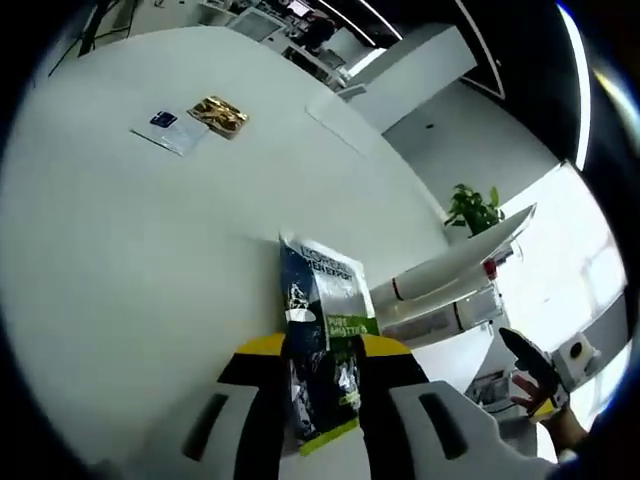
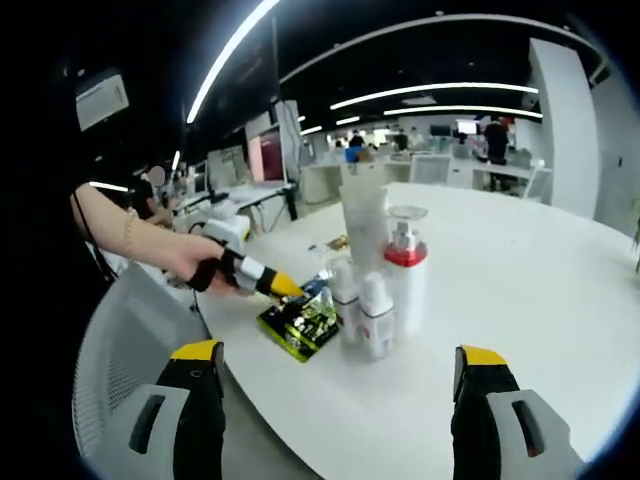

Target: Arrange the skincare products in the storage area until every visible bottle or jar stands upright without overlapping.

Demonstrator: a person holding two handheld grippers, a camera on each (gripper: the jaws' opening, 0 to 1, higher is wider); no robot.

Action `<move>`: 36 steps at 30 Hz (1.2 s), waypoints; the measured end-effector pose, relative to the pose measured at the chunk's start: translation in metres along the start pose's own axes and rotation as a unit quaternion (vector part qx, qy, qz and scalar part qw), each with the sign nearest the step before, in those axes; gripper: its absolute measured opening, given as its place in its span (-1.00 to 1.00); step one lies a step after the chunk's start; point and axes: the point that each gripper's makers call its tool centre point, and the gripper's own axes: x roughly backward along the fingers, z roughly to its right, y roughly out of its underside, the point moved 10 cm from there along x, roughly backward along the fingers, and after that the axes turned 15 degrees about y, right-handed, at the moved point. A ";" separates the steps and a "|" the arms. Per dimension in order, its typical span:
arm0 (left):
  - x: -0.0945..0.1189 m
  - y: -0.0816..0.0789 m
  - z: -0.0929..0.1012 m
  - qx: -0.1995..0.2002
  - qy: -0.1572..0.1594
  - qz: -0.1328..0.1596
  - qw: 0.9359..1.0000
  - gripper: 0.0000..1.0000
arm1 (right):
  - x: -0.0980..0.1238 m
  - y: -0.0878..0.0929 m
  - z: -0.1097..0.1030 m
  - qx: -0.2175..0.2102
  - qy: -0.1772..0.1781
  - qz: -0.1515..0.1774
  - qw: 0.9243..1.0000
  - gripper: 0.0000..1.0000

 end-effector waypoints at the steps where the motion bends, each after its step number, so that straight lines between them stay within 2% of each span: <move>1: 0.000 -0.001 0.000 0.000 0.000 0.001 1.000 -0.59 | 0.000 0.000 0.000 0.000 0.000 0.000 1.000 0.98; 21: 0.003 -0.002 0.015 -0.018 -0.007 0.003 1.000 -0.59 | 0.000 0.001 0.001 0.001 0.002 -0.005 1.000 0.98; 25: 0.002 -0.001 0.021 -0.053 0.001 -0.016 0.998 -0.59 | 0.000 0.001 0.000 0.002 0.002 -0.004 1.000 0.98; 27: -0.001 0.007 0.033 -0.085 0.023 -0.045 0.995 -0.64 | 0.000 0.002 0.001 0.002 0.003 -0.005 1.000 0.98; 28: -0.003 0.012 0.037 -0.114 0.022 -0.065 0.991 -0.65 | 0.000 0.001 0.000 0.002 0.003 -0.005 1.000 0.98; 29: -0.003 0.013 0.032 -0.139 0.021 -0.077 0.987 -0.63 | 0.000 0.001 0.000 0.003 0.003 -0.005 1.000 0.98; 30: -0.006 0.015 0.035 -0.183 0.024 -0.086 0.979 -0.59 | 0.000 0.001 0.000 0.004 0.003 -0.006 1.000 0.98; 32: -0.009 0.021 0.043 -0.236 0.026 -0.107 0.966 -0.50 | 0.000 0.002 0.000 0.004 0.003 -0.006 1.000 0.98; 33: -0.012 0.016 0.037 -0.283 0.029 -0.122 0.951 -0.48 | 0.000 0.002 0.000 0.005 0.003 -0.006 1.000 0.98; 35: -0.013 0.017 0.035 -0.335 0.020 -0.161 0.928 -0.50 | 0.000 0.001 -0.001 0.005 0.003 -0.007 1.000 0.98; 36: -0.013 0.018 0.034 -0.344 0.017 -0.176 0.922 -0.52 | 0.000 0.001 -0.001 0.005 0.004 -0.007 1.000 0.98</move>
